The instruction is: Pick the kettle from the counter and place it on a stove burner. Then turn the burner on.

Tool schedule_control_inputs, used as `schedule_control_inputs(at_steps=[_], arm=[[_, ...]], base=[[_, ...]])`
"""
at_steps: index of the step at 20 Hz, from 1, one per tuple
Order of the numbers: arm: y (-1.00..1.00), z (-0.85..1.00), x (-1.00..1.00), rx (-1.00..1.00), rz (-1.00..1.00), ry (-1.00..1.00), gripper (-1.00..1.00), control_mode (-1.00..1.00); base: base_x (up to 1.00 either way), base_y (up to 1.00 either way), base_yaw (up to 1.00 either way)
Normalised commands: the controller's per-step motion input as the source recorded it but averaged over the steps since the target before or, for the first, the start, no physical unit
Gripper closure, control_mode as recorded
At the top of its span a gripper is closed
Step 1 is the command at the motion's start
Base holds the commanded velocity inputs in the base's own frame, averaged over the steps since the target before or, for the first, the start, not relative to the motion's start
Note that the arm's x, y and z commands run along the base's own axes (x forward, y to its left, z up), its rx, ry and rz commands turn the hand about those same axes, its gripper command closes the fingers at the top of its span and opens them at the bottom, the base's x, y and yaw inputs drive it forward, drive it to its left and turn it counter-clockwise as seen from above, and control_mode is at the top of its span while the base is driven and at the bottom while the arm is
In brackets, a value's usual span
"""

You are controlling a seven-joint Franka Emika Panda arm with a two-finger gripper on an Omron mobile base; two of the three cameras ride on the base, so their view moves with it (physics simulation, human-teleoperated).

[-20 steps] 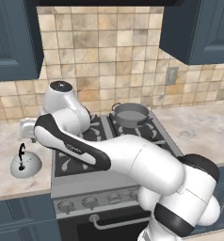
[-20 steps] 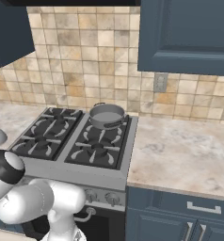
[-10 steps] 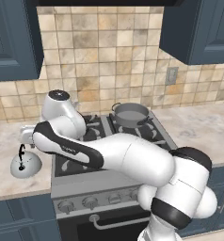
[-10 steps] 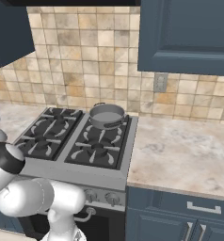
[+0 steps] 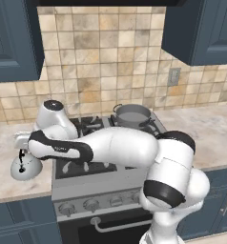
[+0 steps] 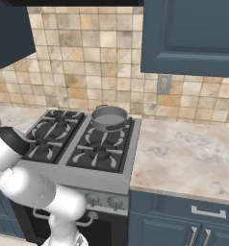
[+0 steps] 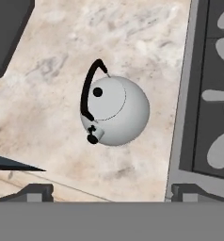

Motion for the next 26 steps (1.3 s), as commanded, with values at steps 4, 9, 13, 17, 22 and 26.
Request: schedule_control_inputs(at_steps=[4, 9, 13, 17, 22, 26], arm=[[0.48, -0.14, 0.45, 0.0, 0.0, 0.06, -1.0, -1.0], [0.38, -0.15, 0.35, -0.02, 0.0, 0.09, -1.0, -1.0], [0.18, -0.1, 0.09, -0.09, 0.0, 0.16, -1.0, -1.0], [0.14, -0.05, 0.04, -0.02, 0.0, 0.08, -1.0, -1.0], [0.28, 0.0, 0.18, -0.02, 0.0, 0.04, -1.0, -1.0], [0.29, -0.01, 0.23, -0.04, 0.0, 0.05, -1.0, -1.0]], base=[[0.0, 0.0, 0.0], [0.0, 0.0, 0.0], [0.0, 0.0, 0.0], [0.0, 0.0, 0.0], [0.0, 0.0, 0.0], [0.0, 0.0, 0.0]])
